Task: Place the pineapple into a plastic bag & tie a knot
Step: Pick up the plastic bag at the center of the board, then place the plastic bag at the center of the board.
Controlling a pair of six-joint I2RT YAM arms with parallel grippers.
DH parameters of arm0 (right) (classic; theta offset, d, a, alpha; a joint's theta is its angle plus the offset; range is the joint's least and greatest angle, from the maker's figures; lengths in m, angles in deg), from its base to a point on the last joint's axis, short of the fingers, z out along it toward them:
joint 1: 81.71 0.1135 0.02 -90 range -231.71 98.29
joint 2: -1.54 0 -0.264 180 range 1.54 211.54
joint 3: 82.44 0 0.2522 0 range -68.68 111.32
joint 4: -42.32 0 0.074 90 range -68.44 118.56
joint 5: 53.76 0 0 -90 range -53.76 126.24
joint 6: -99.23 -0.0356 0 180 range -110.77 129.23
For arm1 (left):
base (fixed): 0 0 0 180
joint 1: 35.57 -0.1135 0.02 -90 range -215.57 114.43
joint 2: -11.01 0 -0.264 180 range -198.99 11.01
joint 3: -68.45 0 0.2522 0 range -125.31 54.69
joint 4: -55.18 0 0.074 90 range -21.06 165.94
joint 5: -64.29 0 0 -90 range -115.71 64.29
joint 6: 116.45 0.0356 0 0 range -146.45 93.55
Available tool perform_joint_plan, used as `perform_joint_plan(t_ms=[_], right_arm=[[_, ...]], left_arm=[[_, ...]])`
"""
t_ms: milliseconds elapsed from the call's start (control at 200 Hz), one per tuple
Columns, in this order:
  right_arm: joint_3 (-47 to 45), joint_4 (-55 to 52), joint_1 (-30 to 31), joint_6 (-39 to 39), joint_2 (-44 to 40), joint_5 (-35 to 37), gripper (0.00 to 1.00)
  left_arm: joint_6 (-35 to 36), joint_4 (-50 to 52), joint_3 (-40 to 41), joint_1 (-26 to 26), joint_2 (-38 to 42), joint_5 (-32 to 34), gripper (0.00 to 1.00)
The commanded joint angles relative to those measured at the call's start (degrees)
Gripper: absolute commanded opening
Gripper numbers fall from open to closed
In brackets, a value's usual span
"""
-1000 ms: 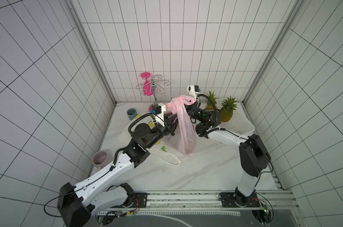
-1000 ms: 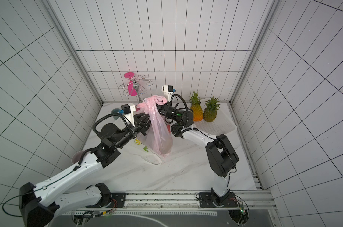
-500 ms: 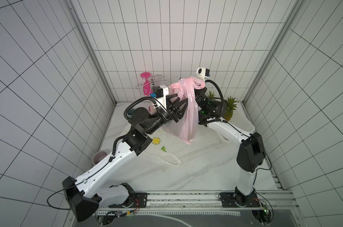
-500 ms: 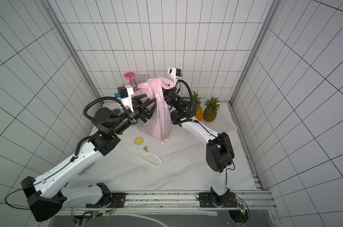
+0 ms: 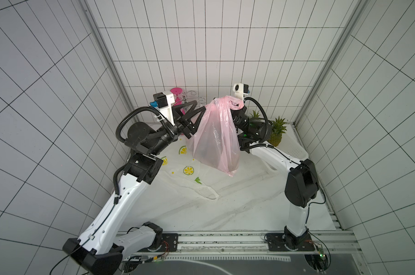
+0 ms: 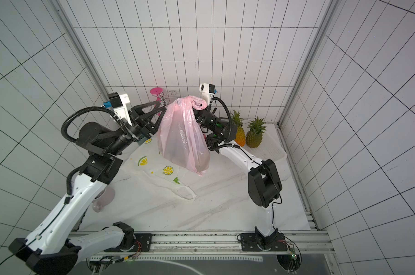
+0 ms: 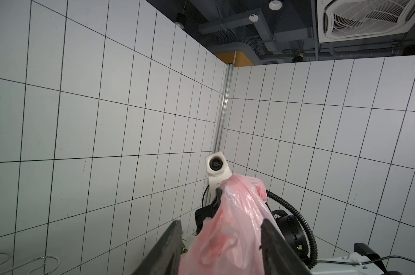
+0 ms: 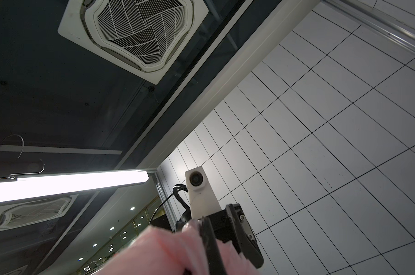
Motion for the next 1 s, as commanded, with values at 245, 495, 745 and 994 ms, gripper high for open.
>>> perform_joint_plan(t_ms=[245,495,745,994], right_arm=[[7.2,18.8,-0.2,-2.8,-1.9,2.4,0.0],[6.7,18.2,-0.1,-2.1,-2.6,2.4,0.0],[6.6,18.0,-0.2,-1.9,-3.4,1.7,0.0],[8.2,17.9,-0.5,-2.3,-2.7,1.5,0.0]], left_arm=[[-0.4,0.8,2.6,-0.4,-0.3,-3.5,0.26],[2.4,-0.7,6.4,7.6,-4.3,-2.5,0.13],[2.5,1.0,7.4,8.9,-5.0,3.8,0.28],[5.0,6.8,11.9,8.5,0.7,6.3,0.54]])
